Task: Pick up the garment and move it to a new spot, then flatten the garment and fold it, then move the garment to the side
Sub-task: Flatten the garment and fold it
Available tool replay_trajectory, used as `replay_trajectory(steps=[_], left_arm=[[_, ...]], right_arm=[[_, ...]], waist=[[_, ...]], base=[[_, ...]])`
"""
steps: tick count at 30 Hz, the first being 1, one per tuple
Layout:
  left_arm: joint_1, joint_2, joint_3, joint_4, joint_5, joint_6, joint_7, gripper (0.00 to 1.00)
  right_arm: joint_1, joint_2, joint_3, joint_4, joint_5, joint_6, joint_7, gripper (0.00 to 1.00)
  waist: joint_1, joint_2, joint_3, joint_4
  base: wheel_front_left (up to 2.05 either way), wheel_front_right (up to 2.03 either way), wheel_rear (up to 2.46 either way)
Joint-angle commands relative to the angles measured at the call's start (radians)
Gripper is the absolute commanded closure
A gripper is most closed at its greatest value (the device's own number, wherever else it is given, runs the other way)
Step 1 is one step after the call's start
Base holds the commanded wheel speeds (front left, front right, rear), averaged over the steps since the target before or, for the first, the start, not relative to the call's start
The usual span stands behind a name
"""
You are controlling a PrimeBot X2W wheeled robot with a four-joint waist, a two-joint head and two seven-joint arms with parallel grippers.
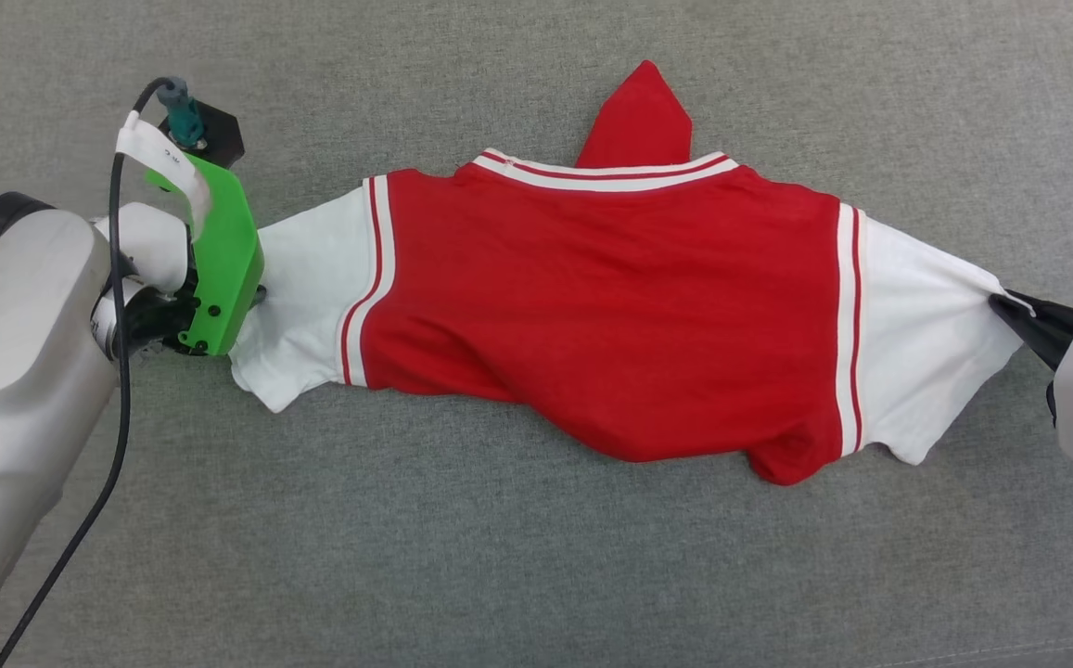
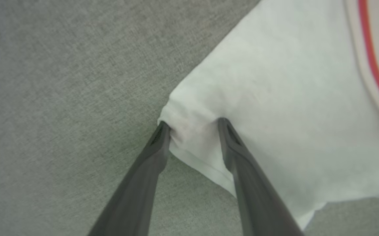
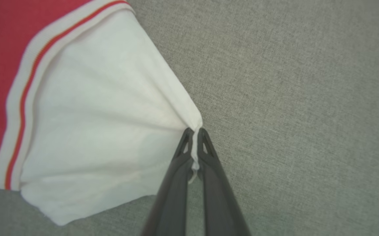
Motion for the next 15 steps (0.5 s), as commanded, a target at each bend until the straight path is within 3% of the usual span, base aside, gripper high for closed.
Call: replay_trajectory(steps=[1,5,11,15], left_arm=[[0.033,-0.012,-0.039,0.015,-0.013,-0.003,0.005,1.0],[0.025,-0.001,-0.077,0.02,-0.028,-0.003,-0.035,1.0],[-0.051,0.027,-0.117,-0.001,0.004,-0.003,-0.39,1.0],[-0.083,0.047,-0.137,-0.023,0.014,-0.003,-0.522,1.0]], right_arm=[[-0.018,0.002,0.004,0.001,-0.006,-0.001,-0.008,1.0],[-0.021,0.005,0.015,0.006,0.0,-0.001,-0.015,1.0],[-0.023,0.0,-0.004,0.022,0.006,-0.001,-0.084,1.0],[-0.032,-0.008,-0.026,0.022,-0.013,-0.001,-0.101,1.0]], waist=[[0.0,-0.0001,0.003,-0.002],[0.0,-0.0001,-0.015,0.005],[0.0,-0.0001,-0.158,0.043],[0.0,-0.0001,-0.214,0.056]], base=[[0.0,0.0,0.0],[0.0,0.0,0.0],[0.0,0.0,0.0],[0.0,0.0,0.0]])
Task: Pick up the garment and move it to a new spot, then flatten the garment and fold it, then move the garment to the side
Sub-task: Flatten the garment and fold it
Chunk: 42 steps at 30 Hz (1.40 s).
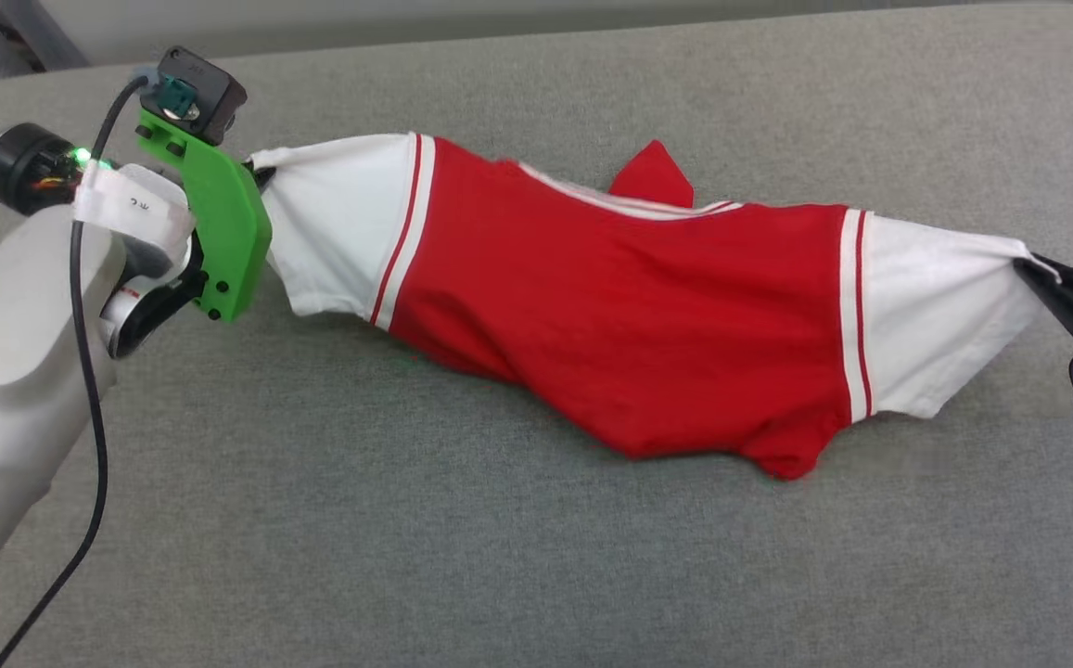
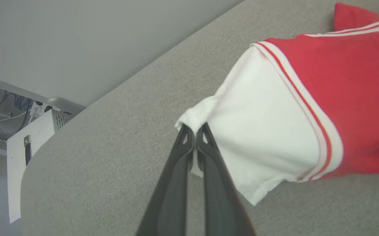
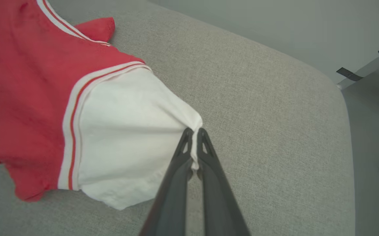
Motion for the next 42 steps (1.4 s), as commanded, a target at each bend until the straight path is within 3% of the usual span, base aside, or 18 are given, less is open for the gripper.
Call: replay_trajectory(steps=[1,10,17,24,34,42], left_arm=[[-0.03,0.018,-0.008,-0.01,0.012,-0.003,-0.039,1.0],[-0.15,0.055,0.022,-0.072,0.047,0.003,-0.224,1.0],[-0.241,0.046,0.077,-0.117,0.073,0.035,-0.319,1.0],[-0.342,0.016,0.106,-0.106,0.1,0.06,-0.364,1.0],[-0.577,-0.043,0.144,0.004,0.141,0.074,-0.376,1.0],[-0.762,-0.102,0.165,0.122,0.175,0.086,-0.415,1.0]], right_arm=[[-0.02,-0.003,-0.015,-0.004,-0.006,-0.001,-0.014,1.0],[-0.091,-0.012,-0.108,-0.046,-0.064,-0.001,-0.015,1.0],[-0.198,0.009,-0.177,-0.086,-0.095,-0.001,-0.002,1.0],[-0.344,0.044,-0.205,-0.052,-0.11,-0.001,0.012,1.0],[-0.73,0.088,-0.096,0.092,-0.18,-0.001,0.016,1.0],[-1.056,0.134,0.028,0.28,-0.232,-0.001,-0.062,1.0]], waist=[[0.0,0.0,-0.074,0.027],[0.0,0.0,-0.152,0.052],[0.0,0.0,-0.173,0.062],[0.0,0.0,-0.122,0.065],[0.0,0.0,0.067,0.048],[0.0,0.0,0.211,0.032]], base=[[0.0,0.0,0.0],[0.0,0.0,0.0],[0.0,0.0,0.0],[0.0,0.0,0.0],[0.0,0.0,0.0],[0.0,0.0,0.0]])
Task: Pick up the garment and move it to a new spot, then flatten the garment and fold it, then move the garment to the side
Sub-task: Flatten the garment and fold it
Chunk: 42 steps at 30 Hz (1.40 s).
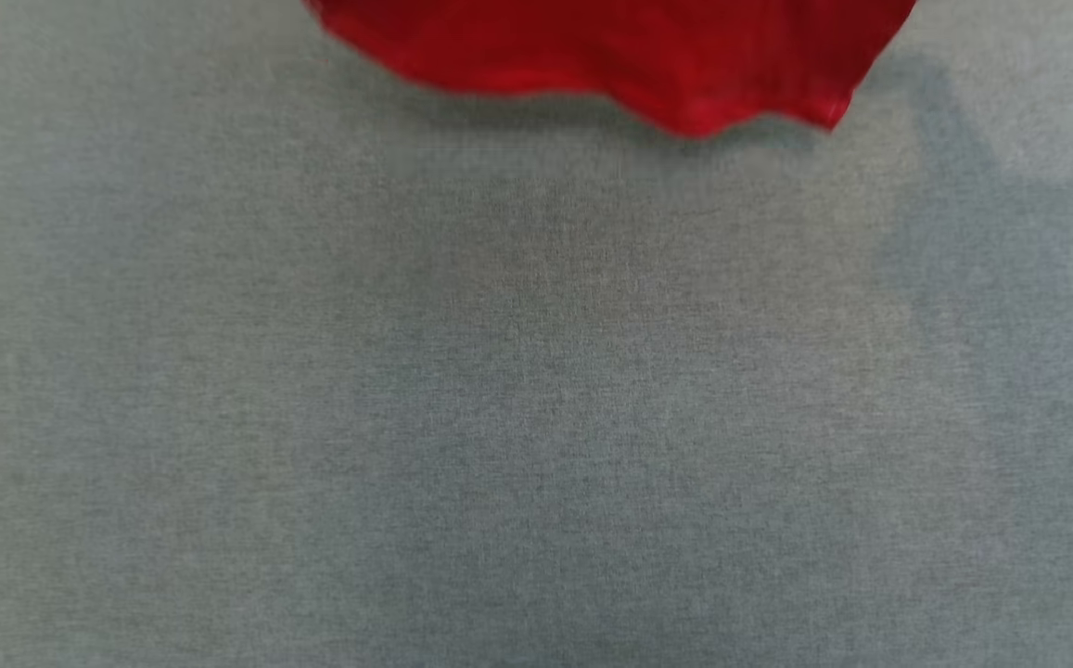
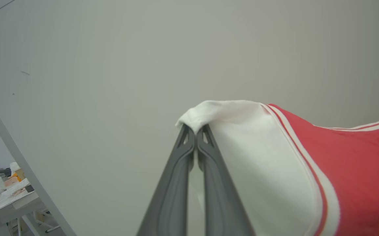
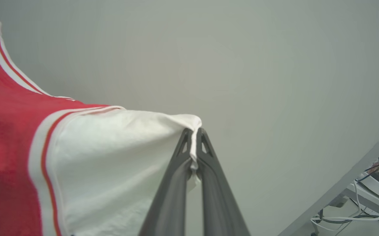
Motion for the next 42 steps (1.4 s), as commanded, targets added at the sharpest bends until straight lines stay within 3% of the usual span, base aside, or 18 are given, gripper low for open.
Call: replay_trajectory(steps=[1,10,20,30,35,42], left_arm=[[-0.034,-0.014,0.004,0.021,0.011,0.006,-0.013,1.0],[-0.122,-0.049,0.009,0.149,0.023,-0.007,-0.087,1.0],[0.006,-0.037,-0.005,0.213,-0.005,-0.041,-0.166,1.0],[0.364,0.016,0.021,0.09,-0.077,-0.03,-0.206,1.0],[0.629,0.056,0.045,-0.048,-0.122,0.012,-0.208,1.0],[1.046,0.101,0.099,-0.245,-0.184,0.109,-0.209,1.0]], right_arm=[[-0.05,0.015,0.021,0.033,-0.009,-0.001,-0.023,1.0],[-0.235,0.079,0.15,0.206,0.006,-0.001,-0.128,1.0],[-0.165,0.109,0.316,0.299,0.122,-0.001,-0.231,1.0],[0.104,0.063,0.465,0.185,0.31,-0.001,-0.329,1.0],[0.283,0.009,0.535,0.073,0.379,-0.001,-0.363,1.0],[0.567,-0.043,0.576,-0.015,0.437,-0.001,-0.39,1.0]], waist=[[0.0,0.0,0.104,-0.019],[0.0,0.0,0.161,-0.033],[0.0,0.0,0.13,-0.034],[0.0,0.0,0.016,-0.02],[0.0,0.0,-0.054,-0.013],[0.0,0.0,-0.146,-0.014]], base=[[0.0,0.0,0.0],[0.0,0.0,0.0],[0.0,0.0,0.0],[0.0,0.0,0.0],[0.0,0.0,0.0],[0.0,0.0,0.0]])
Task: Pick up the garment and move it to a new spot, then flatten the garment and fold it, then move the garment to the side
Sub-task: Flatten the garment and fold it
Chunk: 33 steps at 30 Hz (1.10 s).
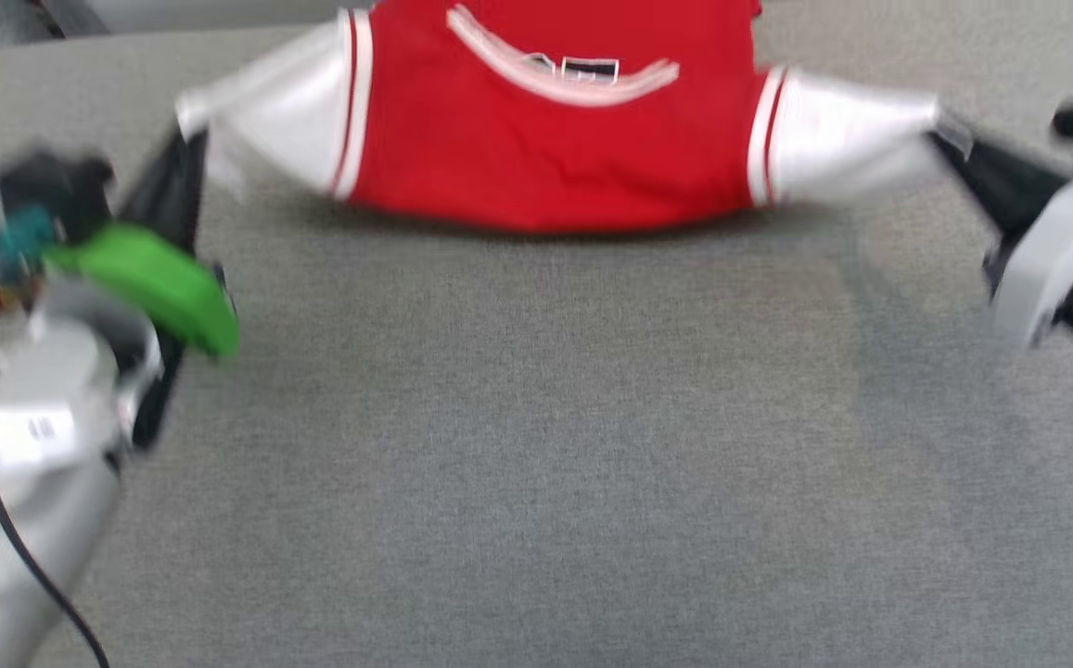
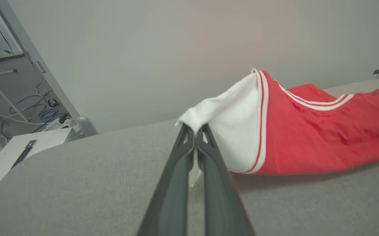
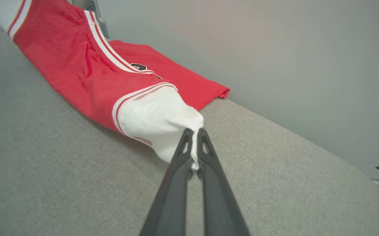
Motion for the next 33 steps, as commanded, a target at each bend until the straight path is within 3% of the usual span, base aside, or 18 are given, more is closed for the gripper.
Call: replay_trajectory(steps=[1,6,10,26,33], left_arm=[[0.071,0.01,0.004,-0.023,-0.011,0.016,-0.006,1.0],[0.309,0.014,0.021,-0.071,-0.032,0.061,-0.006,1.0],[0.441,-0.009,0.046,-0.064,-0.052,0.054,-0.006,1.0],[0.796,-0.02,0.161,-0.09,-0.022,0.079,-0.006,1.0],[0.822,-0.03,0.157,-0.126,0.008,0.095,-0.006,1.0]], right_arm=[[0.053,-0.005,0.004,-0.012,0.01,-0.001,-0.008,1.0],[0.237,-0.018,0.011,-0.023,0.011,-0.001,-0.015,1.0],[0.385,-0.019,-0.004,-0.004,0.024,-0.001,-0.026,1.0],[0.836,0.024,-0.204,0.03,0.006,-0.001,-0.055,1.0],[0.949,0.032,-0.295,0.018,-0.014,-0.001,-0.042,1.0]], waist=[[0.0001,0.0,-0.06,0.002],[0.0001,0.0,-0.122,0.002],[0.0001,0.0,-0.168,0.01],[0.0001,0.0,-0.267,0.009],[0.0001,0.0,-0.265,0.027]], base=[[0.0,0.0,0.0],[0.0,0.0,0.0],[0.0,0.0,0.0],[0.0,0.0,0.0],[0.0,0.0,0.0]])
